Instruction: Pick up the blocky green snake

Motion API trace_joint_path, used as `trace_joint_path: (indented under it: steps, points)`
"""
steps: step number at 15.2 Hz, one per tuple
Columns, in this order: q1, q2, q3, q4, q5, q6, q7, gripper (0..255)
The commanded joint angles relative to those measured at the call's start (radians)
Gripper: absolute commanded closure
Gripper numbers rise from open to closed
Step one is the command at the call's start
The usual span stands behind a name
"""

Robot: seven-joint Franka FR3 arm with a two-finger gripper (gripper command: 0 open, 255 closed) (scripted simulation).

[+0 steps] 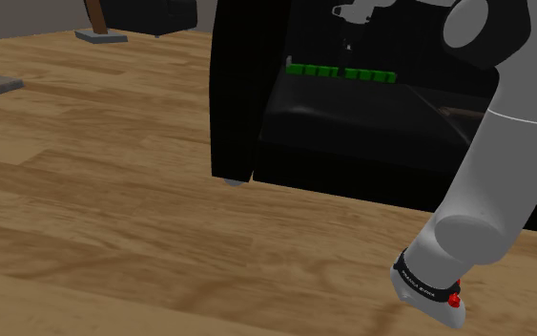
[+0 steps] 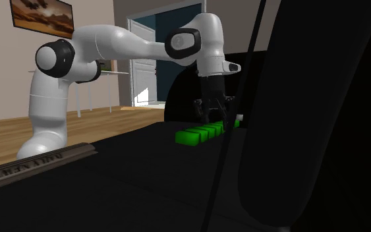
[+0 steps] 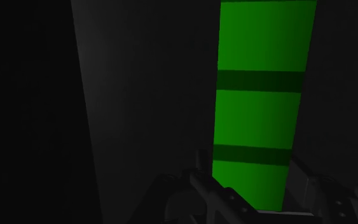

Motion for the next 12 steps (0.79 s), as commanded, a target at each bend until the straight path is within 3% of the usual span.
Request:
trace_joint_path:
  steps: [1, 12]
  points:
    - [-0.003, 0.003, -0.001, 0.032, 0.002, -0.029, -0.003, 255]
    - [-0.032, 0.058, -0.008, 0.239, 0.034, -0.188, -0.021, 255]
